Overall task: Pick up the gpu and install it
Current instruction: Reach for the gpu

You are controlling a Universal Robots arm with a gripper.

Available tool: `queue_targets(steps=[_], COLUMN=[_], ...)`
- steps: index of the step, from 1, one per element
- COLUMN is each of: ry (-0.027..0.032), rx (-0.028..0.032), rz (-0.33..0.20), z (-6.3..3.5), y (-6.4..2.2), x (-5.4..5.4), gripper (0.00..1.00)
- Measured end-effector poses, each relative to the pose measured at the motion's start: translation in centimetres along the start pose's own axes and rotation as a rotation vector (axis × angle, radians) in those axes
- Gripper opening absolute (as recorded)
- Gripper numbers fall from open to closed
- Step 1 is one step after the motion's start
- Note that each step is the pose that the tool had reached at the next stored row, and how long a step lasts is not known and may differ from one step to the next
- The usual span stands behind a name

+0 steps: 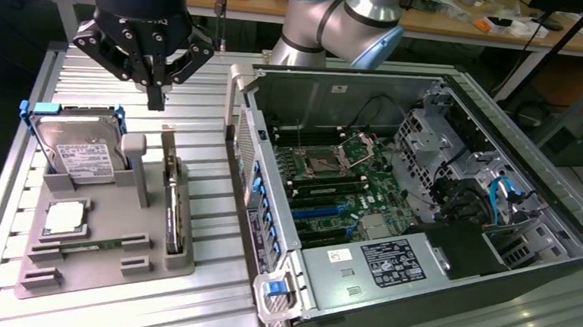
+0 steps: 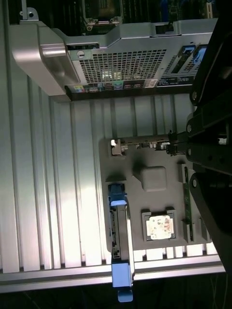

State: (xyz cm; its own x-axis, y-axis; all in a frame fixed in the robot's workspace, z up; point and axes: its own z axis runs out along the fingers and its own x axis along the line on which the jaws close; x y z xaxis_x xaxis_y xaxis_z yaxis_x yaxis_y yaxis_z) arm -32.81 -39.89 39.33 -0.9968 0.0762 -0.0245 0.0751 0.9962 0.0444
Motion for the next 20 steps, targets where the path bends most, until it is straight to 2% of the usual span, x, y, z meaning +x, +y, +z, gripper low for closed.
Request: queue_targets(steps=[20], ry=[0.0], rx=[0.0001], rz=[0.0], z=[-0.04], y=[-0.09], x=[1.1], gripper=[0.11])
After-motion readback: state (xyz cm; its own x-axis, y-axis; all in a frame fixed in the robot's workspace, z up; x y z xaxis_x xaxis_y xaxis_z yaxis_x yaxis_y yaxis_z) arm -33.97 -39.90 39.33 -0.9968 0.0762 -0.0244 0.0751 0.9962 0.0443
